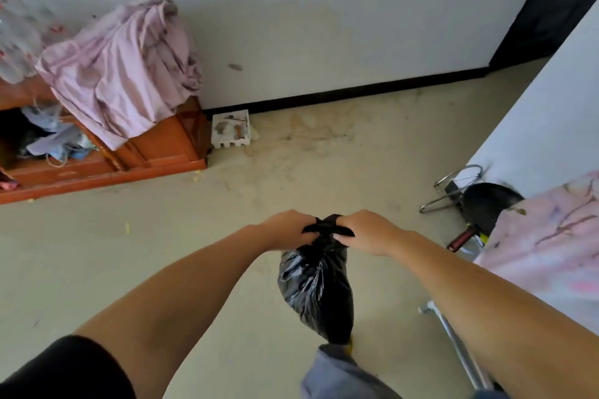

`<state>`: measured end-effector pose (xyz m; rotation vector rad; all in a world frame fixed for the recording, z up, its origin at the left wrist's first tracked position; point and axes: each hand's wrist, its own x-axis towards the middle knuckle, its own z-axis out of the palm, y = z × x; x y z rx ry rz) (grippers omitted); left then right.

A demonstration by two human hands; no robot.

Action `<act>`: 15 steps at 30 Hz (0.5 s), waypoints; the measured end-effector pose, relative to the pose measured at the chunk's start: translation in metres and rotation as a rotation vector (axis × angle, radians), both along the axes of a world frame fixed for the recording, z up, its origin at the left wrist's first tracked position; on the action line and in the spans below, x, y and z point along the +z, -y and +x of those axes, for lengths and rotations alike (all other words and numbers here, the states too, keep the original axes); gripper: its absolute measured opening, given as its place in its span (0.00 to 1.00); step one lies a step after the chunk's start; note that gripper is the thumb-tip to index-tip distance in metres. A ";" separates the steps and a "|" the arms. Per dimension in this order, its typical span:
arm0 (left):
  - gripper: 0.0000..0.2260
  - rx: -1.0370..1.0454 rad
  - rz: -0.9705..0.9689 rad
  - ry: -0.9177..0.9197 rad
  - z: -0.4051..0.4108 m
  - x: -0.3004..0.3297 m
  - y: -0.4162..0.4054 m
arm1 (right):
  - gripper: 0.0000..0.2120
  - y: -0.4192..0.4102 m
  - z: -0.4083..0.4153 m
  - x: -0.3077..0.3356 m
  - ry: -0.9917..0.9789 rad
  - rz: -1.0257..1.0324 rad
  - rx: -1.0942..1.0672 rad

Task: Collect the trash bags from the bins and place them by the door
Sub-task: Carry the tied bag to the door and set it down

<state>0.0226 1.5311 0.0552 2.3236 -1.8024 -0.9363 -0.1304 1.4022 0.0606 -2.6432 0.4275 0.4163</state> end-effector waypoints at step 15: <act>0.10 -0.175 -0.031 -0.015 0.130 -0.002 0.378 | 0.12 0.353 0.117 0.001 -0.022 -0.059 -0.176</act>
